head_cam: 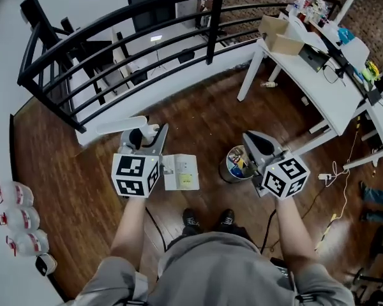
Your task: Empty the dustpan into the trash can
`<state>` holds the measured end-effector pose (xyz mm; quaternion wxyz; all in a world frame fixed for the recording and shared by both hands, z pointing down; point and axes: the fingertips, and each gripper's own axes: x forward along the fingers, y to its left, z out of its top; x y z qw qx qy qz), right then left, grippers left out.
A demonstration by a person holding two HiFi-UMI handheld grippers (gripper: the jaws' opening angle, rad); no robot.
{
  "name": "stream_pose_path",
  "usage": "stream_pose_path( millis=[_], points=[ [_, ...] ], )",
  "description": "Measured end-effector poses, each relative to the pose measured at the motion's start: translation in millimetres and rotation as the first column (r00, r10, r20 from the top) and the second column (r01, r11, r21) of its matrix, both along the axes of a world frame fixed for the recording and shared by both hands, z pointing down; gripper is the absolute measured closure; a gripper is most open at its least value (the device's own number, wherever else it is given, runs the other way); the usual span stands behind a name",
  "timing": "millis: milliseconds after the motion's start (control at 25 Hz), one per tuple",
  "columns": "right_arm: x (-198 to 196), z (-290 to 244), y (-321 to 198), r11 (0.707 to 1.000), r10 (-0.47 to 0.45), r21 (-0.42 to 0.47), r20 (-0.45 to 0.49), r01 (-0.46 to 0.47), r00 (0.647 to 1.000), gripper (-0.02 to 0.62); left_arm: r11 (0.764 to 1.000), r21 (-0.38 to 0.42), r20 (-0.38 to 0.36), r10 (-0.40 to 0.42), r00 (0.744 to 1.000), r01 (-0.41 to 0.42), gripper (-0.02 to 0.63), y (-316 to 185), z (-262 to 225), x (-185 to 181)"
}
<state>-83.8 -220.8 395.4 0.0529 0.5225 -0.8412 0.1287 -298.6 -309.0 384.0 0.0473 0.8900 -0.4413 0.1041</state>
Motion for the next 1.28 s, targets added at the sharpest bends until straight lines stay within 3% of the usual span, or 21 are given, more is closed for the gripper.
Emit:
stream_pose_path(
  millis=[240,440,800,1280],
  points=[
    [55,-29,23,0.989,0.139,0.057,0.03,-0.14,0.99,0.595,0.986,0.074,-0.042,0.153,0.987,-0.15,0.396,-3,-69,65],
    [81,-52,39,0.973,0.198,0.109,0.042,-0.202,0.979,0.595,0.963,0.11,-0.06,0.253,0.965,-0.246,0.397,-9,-102,119],
    [142,-59,74,0.943,0.308,0.119,0.046,-0.312,0.95,0.595,0.925,0.076,-0.061,0.377,0.924,-0.372,0.396,-6,-103,217],
    [193,-54,107,0.913,0.39,0.104,0.059,-0.394,0.919,0.595,0.909,0.009,-0.037,0.417,0.908,-0.417,0.396,3,-70,289]
  ],
)
